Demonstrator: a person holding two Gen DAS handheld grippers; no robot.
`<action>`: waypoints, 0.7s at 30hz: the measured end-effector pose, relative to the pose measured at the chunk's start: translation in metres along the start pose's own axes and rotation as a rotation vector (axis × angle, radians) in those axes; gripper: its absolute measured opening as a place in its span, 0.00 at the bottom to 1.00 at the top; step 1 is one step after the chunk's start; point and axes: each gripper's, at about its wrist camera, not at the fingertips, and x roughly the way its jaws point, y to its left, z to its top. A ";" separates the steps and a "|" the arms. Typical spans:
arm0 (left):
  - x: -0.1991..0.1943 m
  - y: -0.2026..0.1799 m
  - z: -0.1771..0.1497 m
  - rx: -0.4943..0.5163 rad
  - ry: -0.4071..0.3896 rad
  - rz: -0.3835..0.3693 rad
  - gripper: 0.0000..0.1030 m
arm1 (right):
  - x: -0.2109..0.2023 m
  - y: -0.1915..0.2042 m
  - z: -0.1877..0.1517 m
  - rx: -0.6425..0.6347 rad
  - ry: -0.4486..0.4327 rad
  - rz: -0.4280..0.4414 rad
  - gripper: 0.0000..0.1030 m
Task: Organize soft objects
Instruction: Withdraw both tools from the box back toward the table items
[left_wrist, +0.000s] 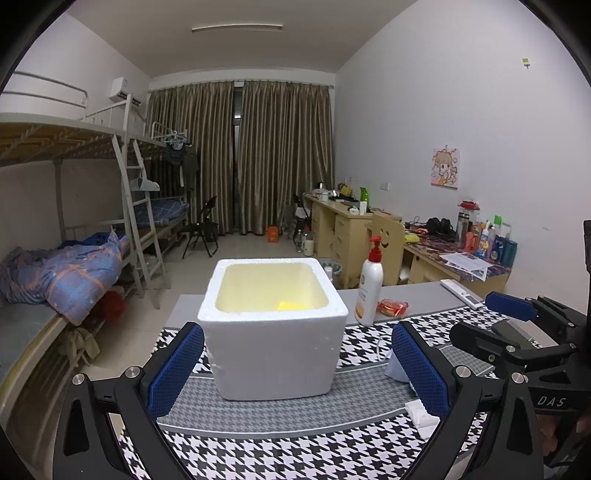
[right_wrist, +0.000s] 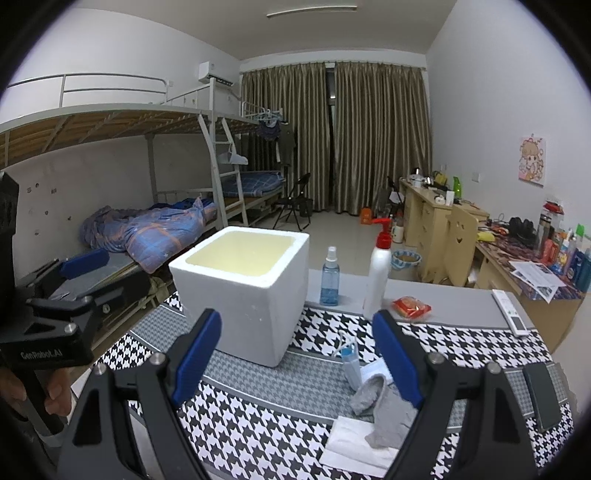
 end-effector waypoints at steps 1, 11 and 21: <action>-0.001 0.000 -0.002 -0.005 0.001 -0.002 0.99 | 0.000 -0.001 -0.001 0.002 0.001 0.000 0.84; -0.001 -0.012 -0.016 -0.010 -0.001 -0.006 0.99 | -0.001 -0.012 -0.015 0.023 0.005 -0.027 0.84; 0.004 -0.022 -0.027 -0.005 -0.013 -0.024 0.99 | -0.001 -0.029 -0.033 0.058 0.018 -0.075 0.84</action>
